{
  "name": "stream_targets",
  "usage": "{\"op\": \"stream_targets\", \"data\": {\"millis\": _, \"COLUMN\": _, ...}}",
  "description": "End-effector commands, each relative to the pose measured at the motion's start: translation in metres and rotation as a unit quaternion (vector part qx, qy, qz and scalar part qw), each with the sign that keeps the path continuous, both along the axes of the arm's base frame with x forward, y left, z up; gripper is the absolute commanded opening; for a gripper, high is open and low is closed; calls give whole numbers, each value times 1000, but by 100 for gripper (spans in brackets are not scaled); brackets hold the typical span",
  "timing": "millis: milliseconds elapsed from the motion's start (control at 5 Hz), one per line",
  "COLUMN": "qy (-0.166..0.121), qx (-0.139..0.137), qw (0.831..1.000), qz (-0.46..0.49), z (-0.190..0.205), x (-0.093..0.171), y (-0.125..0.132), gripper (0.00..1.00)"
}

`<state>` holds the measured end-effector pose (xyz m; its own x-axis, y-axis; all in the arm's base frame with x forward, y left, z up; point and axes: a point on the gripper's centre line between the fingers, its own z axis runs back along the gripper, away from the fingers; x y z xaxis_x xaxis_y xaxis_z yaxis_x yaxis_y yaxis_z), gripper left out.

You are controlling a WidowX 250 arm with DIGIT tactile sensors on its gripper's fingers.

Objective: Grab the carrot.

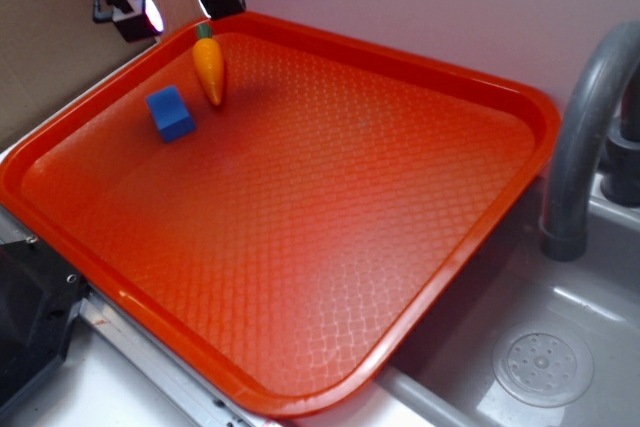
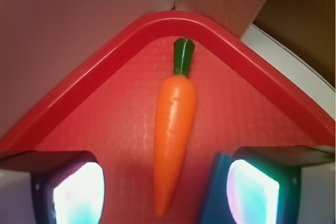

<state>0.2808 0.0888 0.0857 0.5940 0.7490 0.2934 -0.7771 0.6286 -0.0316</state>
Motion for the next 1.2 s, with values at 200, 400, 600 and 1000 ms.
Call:
{"op": "stream_targets", "data": {"millis": 200, "qy": -10, "qx": 33, "qw": 999, "qz": 39, "z": -32, "x": 18, "y": 38, "gripper": 100}}
{"op": "stream_targets", "data": {"millis": 400, "qy": 1, "qx": 35, "qw": 999, "qz": 37, "z": -44, "x": 19, "y": 39, "gripper": 100}}
{"op": "stream_targets", "data": {"millis": 600, "qy": 14, "qx": 33, "qw": 999, "qz": 24, "z": -55, "x": 18, "y": 37, "gripper": 100}}
{"op": "stream_targets", "data": {"millis": 1000, "qy": 7, "qx": 30, "qw": 999, "qz": 31, "z": -53, "x": 14, "y": 39, "gripper": 0}}
